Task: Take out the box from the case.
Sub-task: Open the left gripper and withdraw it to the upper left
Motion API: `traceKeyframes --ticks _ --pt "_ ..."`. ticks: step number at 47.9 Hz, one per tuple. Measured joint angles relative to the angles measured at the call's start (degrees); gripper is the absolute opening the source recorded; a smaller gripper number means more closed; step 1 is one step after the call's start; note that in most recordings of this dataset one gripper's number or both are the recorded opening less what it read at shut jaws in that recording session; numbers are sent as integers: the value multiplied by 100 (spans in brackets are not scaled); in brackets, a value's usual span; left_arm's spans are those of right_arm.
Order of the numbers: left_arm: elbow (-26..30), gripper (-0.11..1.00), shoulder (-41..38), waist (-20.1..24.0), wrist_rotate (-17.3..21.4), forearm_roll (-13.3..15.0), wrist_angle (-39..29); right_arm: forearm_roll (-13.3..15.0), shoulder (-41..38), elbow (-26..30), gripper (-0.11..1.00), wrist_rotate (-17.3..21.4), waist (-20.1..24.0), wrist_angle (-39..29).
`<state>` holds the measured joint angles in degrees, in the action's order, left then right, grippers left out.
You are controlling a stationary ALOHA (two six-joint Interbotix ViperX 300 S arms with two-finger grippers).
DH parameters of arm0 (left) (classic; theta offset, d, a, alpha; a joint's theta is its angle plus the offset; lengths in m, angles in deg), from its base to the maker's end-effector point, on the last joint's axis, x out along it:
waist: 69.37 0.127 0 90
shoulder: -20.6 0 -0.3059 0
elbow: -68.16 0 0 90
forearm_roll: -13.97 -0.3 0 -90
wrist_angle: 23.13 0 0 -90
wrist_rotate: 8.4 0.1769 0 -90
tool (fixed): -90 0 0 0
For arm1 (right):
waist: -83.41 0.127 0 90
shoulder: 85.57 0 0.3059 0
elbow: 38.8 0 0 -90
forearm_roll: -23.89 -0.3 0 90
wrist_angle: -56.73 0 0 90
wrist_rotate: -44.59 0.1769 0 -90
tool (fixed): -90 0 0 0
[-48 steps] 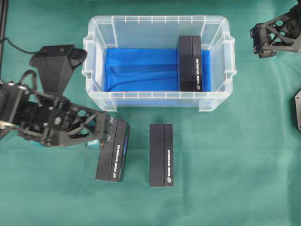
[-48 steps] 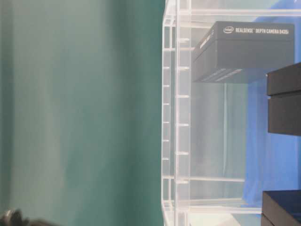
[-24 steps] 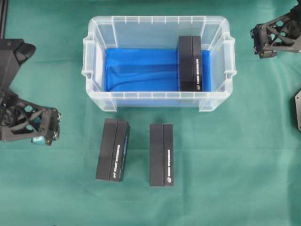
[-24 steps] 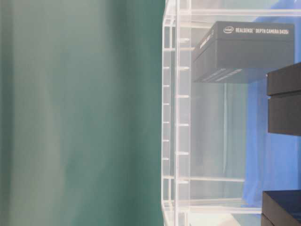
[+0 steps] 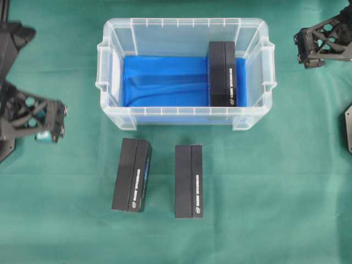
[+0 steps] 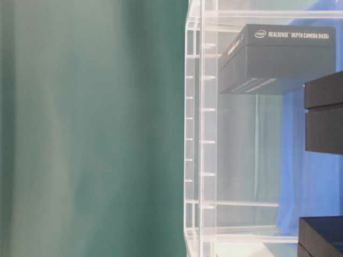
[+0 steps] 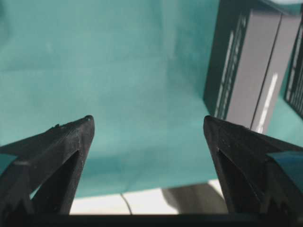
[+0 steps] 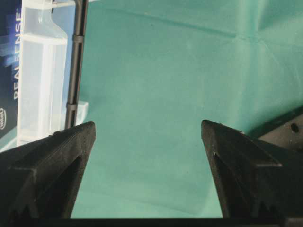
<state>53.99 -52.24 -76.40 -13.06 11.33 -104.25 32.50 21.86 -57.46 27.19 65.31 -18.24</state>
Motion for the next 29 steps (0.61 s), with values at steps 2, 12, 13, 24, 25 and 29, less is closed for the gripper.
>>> traceKeyframes --ticks 2,12,13,24,25,29 --pt "0 96 9 185 185 9 0 0 0 0 89 0 0 0" --pt "0 96 9 1143 1169 0 -79 -26 0 0 89 0 0 0" --pt "0 96 9 1257 1248 9 -105 -26 0 0 89 0 0 0" --pt "26 96 0 2241 2188 44 -255 -44 0 0 89 0 0 -9" --pt "26 96 0 2294 2241 44 -264 -44 0 0 89 0 0 0" --pt "62 96 -26 2470 2382 44 -264 -44 0 0 89 0 0 -9"
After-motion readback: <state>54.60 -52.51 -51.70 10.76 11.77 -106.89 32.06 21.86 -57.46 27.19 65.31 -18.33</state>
